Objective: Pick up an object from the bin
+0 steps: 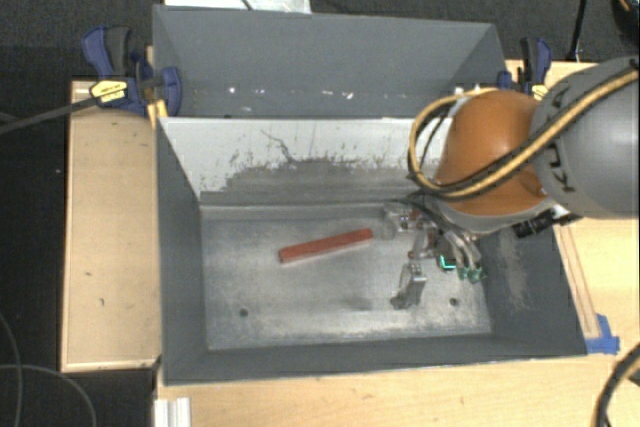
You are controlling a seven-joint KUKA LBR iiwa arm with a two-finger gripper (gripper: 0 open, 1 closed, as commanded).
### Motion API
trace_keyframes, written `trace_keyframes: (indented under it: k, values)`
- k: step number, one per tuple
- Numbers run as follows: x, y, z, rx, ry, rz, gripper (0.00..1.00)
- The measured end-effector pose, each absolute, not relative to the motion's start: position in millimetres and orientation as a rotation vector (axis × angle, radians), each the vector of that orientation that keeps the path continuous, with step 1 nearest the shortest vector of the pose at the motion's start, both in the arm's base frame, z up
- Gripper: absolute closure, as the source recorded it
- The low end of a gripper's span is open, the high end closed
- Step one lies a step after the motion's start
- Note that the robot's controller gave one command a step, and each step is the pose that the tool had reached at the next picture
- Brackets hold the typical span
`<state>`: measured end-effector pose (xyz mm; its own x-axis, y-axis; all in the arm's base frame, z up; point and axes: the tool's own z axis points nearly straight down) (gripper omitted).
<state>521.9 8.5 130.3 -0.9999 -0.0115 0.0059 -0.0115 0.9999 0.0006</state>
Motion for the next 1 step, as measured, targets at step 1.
trace_keyframes:
  k: [1]
  values:
    - [566.0,39.8,83.2,0.325,-3.128,-0.002,0.00]
